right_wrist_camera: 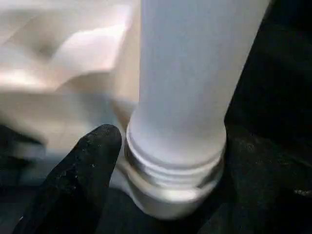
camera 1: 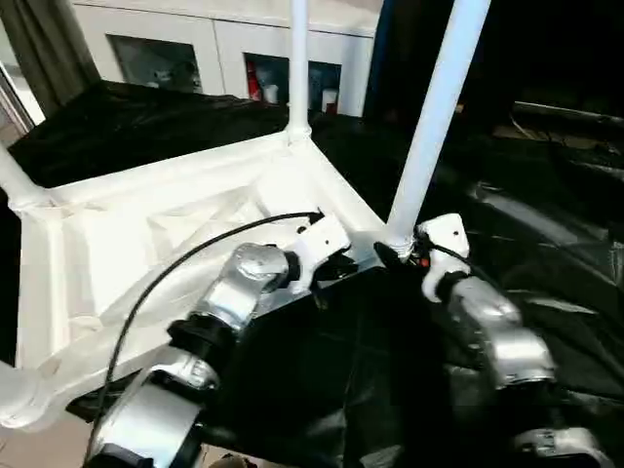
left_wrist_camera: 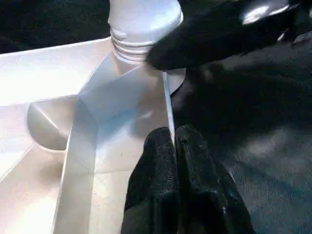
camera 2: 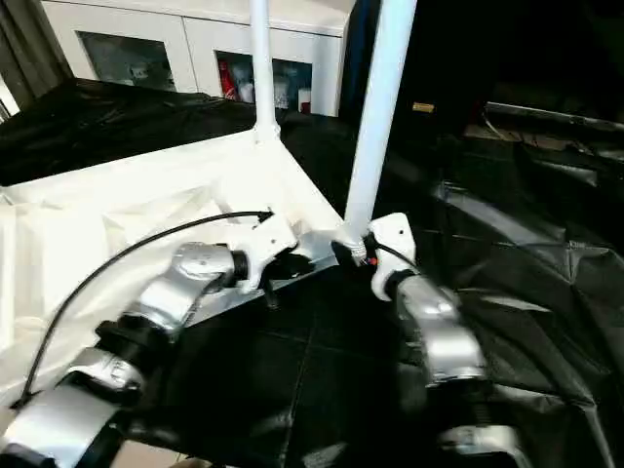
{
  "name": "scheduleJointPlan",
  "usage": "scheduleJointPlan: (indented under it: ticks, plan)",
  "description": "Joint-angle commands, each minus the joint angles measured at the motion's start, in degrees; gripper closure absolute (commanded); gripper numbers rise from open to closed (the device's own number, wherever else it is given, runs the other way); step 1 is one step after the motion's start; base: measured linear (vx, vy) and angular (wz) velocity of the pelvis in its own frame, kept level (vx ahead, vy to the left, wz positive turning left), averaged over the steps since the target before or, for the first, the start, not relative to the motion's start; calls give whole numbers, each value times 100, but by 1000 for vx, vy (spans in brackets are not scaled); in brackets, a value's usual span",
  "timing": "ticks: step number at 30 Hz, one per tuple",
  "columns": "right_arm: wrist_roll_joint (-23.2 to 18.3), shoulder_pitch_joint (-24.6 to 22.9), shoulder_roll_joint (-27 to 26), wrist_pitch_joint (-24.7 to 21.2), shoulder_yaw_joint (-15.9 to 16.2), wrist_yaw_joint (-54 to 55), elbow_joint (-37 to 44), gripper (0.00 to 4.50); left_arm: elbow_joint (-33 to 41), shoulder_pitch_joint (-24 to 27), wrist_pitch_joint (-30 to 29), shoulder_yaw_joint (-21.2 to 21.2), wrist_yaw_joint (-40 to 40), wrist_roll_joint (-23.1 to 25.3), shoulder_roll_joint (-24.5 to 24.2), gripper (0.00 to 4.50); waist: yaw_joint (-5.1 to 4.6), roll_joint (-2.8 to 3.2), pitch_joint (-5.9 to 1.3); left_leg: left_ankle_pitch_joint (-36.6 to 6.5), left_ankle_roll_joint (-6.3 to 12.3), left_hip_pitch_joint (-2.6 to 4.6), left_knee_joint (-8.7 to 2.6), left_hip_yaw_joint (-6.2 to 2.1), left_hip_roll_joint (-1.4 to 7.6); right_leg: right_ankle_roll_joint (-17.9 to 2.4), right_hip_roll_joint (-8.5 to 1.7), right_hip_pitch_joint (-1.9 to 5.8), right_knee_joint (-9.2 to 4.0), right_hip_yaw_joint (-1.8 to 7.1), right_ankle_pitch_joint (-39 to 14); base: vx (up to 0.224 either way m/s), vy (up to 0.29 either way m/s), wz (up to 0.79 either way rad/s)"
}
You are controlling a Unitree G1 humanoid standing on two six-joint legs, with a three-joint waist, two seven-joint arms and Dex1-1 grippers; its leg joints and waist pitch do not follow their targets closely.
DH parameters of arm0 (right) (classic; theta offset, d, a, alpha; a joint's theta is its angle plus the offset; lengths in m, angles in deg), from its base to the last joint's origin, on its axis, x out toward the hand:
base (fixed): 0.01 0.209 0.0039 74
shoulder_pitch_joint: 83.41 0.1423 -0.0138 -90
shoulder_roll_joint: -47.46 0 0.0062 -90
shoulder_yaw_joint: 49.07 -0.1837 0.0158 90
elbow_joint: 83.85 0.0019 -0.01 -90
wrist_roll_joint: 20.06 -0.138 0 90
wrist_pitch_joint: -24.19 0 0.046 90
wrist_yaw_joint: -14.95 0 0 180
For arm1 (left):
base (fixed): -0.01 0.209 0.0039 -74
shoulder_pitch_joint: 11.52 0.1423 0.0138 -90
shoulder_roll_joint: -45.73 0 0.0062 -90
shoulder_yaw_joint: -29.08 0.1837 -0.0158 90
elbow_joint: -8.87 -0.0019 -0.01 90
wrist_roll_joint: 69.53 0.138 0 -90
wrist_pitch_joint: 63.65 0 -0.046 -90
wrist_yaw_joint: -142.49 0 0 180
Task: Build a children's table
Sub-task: Rotate leg to tighten
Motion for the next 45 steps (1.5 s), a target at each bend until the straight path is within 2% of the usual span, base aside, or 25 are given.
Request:
scheduleJointPlan:
  ticks: [1, 2, 3, 5, 7, 8, 9, 11, 12, 14, 16, 17, 21, 23, 27, 32, 36, 37, 38, 39, 40, 41, 42, 44, 45]
  plan:
    - [-246, -94, 216, -30, 406, -1029, 235, 94, -7, 186, 225, 247, 725, -86, -167, 450, 22, -88, -219, -2040, 441, -20, -385, -70, 163, -815, -230, 162, -469, 167, -2454, 0, 0, 0]
    - [-246, -94, 216, -30, 406, -1029, 235, 94, -7, 186, 225, 247, 725, -86, -167, 450, 22, -88, -219, -2040, 441, -20, -385, -70, 163, -815, -230, 162, -469, 167, -2454, 0, 0, 0]
    - [-341, -125, 493, -82, 438, -1491, 392, 94, 66, 228, 321, 272, 1107, -151, -369, 450, 45, -85, -239, -1857, 466, -15, -372, -63, 177, -946, -233, 191, -430, 163, -2180, 0, 0, 0]
    - [-356, -125, 610, -87, 448, -1681, 429, 94, 89, 239, 347, 281, 1271, -173, -455, 450, 40, -77, -259, -1664, 507, -41, -358, -56, 186, -1067, -230, 206, -369, 165, -1814, 0, 0, 0]
    - [-634, -192, 945, -189, 453, -2380, 712, 94, 229, 290, 343, 290, 1822, -325, -718, 450, 58, -81, -279, -1334, 633, -15, -312, -17, 205, -1368, -216, 207, -290, 164, -1137, 0, 0, 0]
    - [-634, -192, 945, -189, 453, -2380, 712, 94, 229, 290, 343, 290, 1822, -325, -718, 450, 58, -81, -279, -1334, 633, -15, -312, -17, 205, -1368, -216, 207, -290, 164, -1137, 0, 0, 0]
    - [-686, -201, 1008, -209, 453, -2500, 763, 94, 294, 315, 311, 276, 1983, -406, -774, 450, 68, -63, -319, -915, 765, -30, -272, -10, 205, -1552, -209, 235, -198, 151, -503, 0, 0, 0]
    - [-768, -202, 1090, -231, 460, -2695, 799, 94, 415, 357, 240, 273, 2219, -532, -864, 450, 91, -69, -316, -653, 900, -44, -247, 11, 208, -1709, -193, 239, -142, 138, -61, 0, 0, 0]
    - [-794, -202, 1124, -233, 472, -2774, 806, 94, 447, 369, 229, 269, 2264, -557, -895, 450, 98, -69, -306, -639, 927, -52, -244, 18, 210, -1727, -188, 243, -141, 134, -40, 0, 0, 0]
    - [-834, -205, 1170, -244, 486, -2910, 811, 94, 474, 382, 236, 270, 2353, -595, -931, 450, 121, -58, -293, -727, 900, -45, -245, 27, 228, -1729, -202, 237, -149, 126, -221, 0, 0, 0]
    - [-851, -197, 1237, -254, 524, -3088, 780, 94, 515, 405, 237, 248, 2433, -640, -964, 450, 157, -56, -277, -1000, 756, -18, -265, 30, 244, -1665, -216, 225, -188, 133, -664, 0, 0, 0]
    - [-858, -197, 1253, -275, 545, -3137, 786, 118, 542, 422, 226, 236, 2464, -658, -978, 450, 167, -96, -262, -1119, 691, -26, -273, 32, 244, -1600, -223, 222, -203, 141, -902, 0, 0, 0]
    - [-858, -177, 1250, -300, 578, -3195, 759, 131, 592, 458, 200, 240, 2510, -664, -1013, 450, 168, -92, -239, -1328, 487, -25, -295, 16, 231, -1370, -240, 194, -258, 162, -1447, 0, 0, 0]
    - [-853, -169, 1244, -296, 589, -3199, 741, 165, 601, 465, 193, 242, 2509, -661, -1022, 450, 163, -94, -241, -1355, 451, -23, -299, 10, 228, -1323, -240, 192, -264, 165, -1510, 0, 0, 0]
    - [-813, -197, 1216, -299, 646, -3217, 755, 188, 588, 475, 221, 223, 2472, -635, -1062, 450, 159, -83, -252, -1255, 452, -33, -290, 6, 217, -1334, -226, 200, -242, 164, -1318, 0, 0, 0]
    - [-891, -295, 1112, -394, 613, -3073, 808, 189, 432, 395, 276, 179, 2131, -536, -1006, 450, 158, -83, -242, -1249, 482, -33, -287, 11, 216, -1382, -218, 197, -238, 161, -1228, 0, 0, 0]
    - [-683, -385, 603, -476, 418, -1981, 533, 189, 15, 190, 153, 0, 1066, -317, -666, 450, 126, -87, -196, -1651, 279, -13, -323, -5, 199, -1164, -226, 138, -331, 173, -2002, 0, 0, 0]
    - [-644, -386, 535, -487, 391, -1811, 478, 189, -17, 172, 118, -23, 966, -318, -619, 450, 109, -98, -187, -1883, 171, -11, -348, -41, 197, -991, -240, 142, -371, 160, -2475, 0, 0, 0]
    - [-616, -387, 486, -495, 372, -1691, 439, 189, -40, 160, 93, -39, 895, -319, -585, 450, 109, -98, -187, -1883, 171, -11, -348, -41, 197, -991, -240, 142, -371, 160, -2475, -52, 11, 0]
    - [-429, -434, 44, -691, 268, -733, 266, 189, -128, 105, -49, 2, 393, -218, -259, 450, 84, -98, -157, -2044, 132, 4, -361, -40, 197, -897, -231, 89, -408, 178, -2668, 0, 0, 0]
    - [-382, -450, -115, -773, 225, -407, 222, 189, -153, 90, -93, 30, 237, -177, -146, 450, 58, -89, -138, -2197, 52, 9, -378, -57, 183, -791, -232, 63, -440, 169, -2979, 0, 0, 0]
    - [-323, -448, -341, -869, 168, 29, 183, 189, -199, 69, -124, 61, -13, -121, 26, 450, 53, -70, -132, -2301, 10, 28, -384, -80, 176, -723, -246, 56, -460, 157, -3178, 0, 0, 0]
    - [-291, -445, -475, -924, 132, 281, 174, 189, -243, 52, -124, 71, -160, -85, 131, 450, 28, -92, -124, -2436, -25, 48, -390, -102, 170, -585, -243, 44, -499, 143, -3462, 0, 0, 0]
    - [-161, -423, -638, -926, 169, 602, 136, 189, -264, 45, -157, 100, -311, -53, 295, 450, 15, -96, -107, -2580, -10, 89, -390, -105, 160, -474, -239, 8, -556, 138, -3692, 0, 0, 0]
    - [-70, -358, -869, -924, 158, 1002, 61, 189, -264, 45, -227, 133, -442, -41, 486, 450, -30, -60, -64, -2898, -15, 152, -393, -134, 133, -324, -234, -39, -672, 91, -4133, 0, 0, 0]
